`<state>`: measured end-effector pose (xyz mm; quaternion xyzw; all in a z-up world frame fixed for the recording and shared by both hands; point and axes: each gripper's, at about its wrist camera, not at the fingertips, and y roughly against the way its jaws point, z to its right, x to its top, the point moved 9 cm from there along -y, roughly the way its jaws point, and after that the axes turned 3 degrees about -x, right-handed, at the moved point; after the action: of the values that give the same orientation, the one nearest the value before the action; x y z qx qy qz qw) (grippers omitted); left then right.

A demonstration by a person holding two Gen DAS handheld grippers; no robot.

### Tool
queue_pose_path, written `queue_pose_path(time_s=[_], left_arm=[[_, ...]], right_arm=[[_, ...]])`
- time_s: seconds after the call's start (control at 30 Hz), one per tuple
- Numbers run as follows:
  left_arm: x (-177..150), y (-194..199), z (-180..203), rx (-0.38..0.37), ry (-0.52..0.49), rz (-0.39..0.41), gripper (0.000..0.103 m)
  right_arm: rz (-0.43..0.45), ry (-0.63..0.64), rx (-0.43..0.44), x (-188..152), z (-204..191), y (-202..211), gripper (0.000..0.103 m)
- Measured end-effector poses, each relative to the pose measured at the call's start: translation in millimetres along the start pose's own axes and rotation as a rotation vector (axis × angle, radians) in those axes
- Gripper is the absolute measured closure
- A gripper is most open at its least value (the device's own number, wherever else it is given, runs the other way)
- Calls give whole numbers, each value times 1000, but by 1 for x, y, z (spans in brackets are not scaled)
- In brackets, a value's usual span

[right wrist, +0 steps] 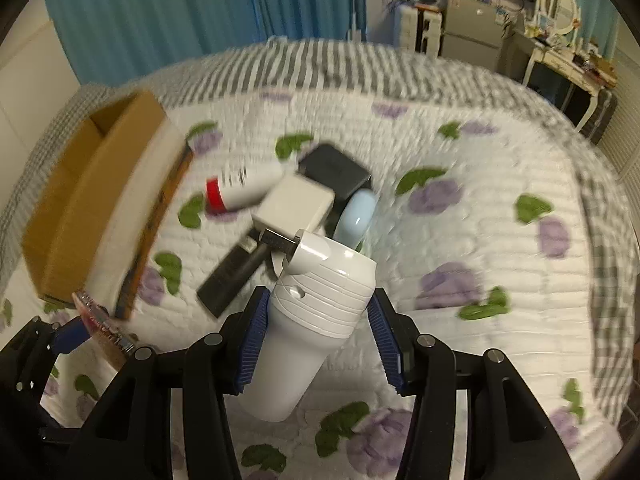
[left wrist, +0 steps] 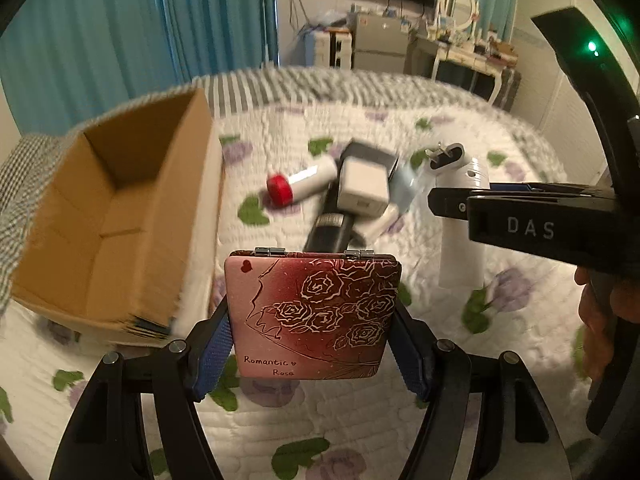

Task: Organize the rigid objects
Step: 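Drop the pink compact and white bottle into the cardboard box with both tools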

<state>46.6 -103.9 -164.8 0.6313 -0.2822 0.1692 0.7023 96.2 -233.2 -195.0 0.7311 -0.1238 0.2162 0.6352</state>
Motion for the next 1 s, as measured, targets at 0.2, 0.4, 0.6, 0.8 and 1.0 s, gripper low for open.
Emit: queue_pose_path(time_s=[0.2,0.4,0.6,0.8,1.0], left_arm=[[37,50,-22,-22,28,94,31],[72,91,-72,37,29,161,31],[83,97,-141,114,61,163,31],[72,64,-194,165,93,104,31],[55,11,-223,144,117,26,31]], right_arm=[[84,35,-41,23,-6,64,53],[181,99,-44,64,-41,121,53],[234,184,10,100,-108,142,53],[212,257,65,125,-177,102,53],[132,316,94,131,-225,26,53]])
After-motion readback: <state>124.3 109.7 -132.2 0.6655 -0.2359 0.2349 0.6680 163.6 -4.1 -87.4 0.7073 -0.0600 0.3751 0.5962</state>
